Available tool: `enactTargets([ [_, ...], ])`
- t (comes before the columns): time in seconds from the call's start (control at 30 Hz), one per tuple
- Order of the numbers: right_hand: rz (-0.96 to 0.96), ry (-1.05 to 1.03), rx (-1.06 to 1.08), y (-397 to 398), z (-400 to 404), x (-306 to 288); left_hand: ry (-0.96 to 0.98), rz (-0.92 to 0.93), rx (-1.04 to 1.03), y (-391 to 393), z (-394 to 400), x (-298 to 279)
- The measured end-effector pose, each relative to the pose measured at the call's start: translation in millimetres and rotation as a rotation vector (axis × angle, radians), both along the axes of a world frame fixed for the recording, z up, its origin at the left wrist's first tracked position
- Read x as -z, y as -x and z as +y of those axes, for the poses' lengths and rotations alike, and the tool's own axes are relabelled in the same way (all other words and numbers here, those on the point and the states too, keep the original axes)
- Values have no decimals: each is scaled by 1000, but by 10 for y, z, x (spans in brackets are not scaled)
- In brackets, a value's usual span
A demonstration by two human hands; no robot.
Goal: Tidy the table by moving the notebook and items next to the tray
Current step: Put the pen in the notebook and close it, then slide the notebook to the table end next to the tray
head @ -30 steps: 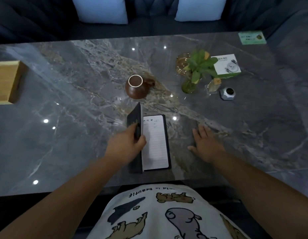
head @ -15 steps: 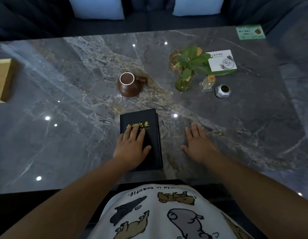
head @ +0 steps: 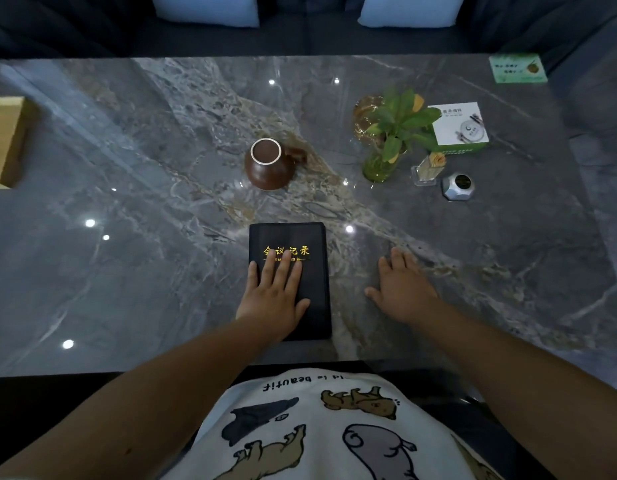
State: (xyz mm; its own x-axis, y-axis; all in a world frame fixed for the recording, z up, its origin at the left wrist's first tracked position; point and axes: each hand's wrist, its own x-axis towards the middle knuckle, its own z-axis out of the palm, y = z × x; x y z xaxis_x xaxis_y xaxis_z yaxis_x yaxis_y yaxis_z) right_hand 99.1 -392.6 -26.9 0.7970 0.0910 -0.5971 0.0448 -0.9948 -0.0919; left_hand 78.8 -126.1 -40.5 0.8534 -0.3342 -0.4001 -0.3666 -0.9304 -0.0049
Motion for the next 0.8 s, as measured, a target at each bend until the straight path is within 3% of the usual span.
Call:
enactTargets([
  [0.13,-172,-132,-259,-129,217,-84,8,-3,-2,-5,3,4],
  [0.3,-83,-192,-440,-343,616,-99,33,10,3,-17,7,-24],
  [0.8,-64,-209,-557,-468,525,-18,36,22,-22,398,114,-54],
])
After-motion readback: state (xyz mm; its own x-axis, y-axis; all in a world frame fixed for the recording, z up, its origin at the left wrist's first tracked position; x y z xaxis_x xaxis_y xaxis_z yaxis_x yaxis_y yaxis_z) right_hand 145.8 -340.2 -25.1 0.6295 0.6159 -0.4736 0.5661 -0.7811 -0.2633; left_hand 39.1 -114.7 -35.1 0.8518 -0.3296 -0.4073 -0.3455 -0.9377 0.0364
